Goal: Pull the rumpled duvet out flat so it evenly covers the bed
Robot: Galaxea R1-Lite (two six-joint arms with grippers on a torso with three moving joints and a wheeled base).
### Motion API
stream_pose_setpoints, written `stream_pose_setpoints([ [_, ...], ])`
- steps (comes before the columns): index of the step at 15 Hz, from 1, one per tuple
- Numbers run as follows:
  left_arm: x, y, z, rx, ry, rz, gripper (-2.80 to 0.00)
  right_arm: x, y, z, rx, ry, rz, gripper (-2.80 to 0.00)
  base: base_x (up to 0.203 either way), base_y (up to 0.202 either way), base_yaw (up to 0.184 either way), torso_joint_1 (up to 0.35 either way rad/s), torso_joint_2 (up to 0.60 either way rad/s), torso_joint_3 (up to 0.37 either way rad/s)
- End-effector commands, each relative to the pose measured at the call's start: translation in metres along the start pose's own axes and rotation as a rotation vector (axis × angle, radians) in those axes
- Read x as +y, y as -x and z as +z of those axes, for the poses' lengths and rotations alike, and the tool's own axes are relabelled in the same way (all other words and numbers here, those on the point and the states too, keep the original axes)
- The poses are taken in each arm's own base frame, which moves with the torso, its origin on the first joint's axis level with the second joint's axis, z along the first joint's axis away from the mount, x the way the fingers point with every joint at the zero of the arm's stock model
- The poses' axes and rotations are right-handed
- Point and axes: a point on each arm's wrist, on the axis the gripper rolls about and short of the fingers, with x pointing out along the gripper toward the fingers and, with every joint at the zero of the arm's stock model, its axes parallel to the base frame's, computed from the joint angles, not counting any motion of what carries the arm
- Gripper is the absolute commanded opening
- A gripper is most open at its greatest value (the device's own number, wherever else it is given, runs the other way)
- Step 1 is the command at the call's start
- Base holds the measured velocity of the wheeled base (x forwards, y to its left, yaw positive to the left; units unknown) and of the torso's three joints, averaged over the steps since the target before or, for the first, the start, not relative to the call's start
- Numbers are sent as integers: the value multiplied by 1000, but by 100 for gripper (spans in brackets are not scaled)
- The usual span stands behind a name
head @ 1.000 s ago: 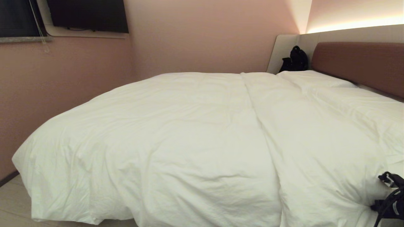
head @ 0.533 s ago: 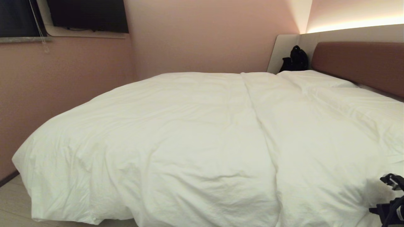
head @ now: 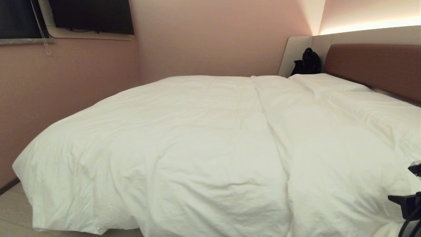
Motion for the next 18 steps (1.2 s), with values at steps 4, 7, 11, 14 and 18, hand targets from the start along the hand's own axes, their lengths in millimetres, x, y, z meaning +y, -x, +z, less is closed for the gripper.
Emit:
stream_pose_setpoints([
  [4,0,0,0,0,0,0,-280,47,44,52,-84,-413,-139,-280,0,0,0,0,0,0],
  [7,0,0,0,0,0,0,-280,58,58,53,126,-608,-246,-280,0,0,0,0,0,0],
  [11,0,0,0,0,0,0,-280,70,97,44,334,-672,-275,-280,0,0,0,0,0,0],
  [14,0,0,0,0,0,0,-280,82,104,31,511,-622,-227,-280,0,0,0,0,0,0],
  [18,0,0,0,0,0,0,-280,95,132,8,782,-478,-24,-280,0,0,0,0,0,0],
])
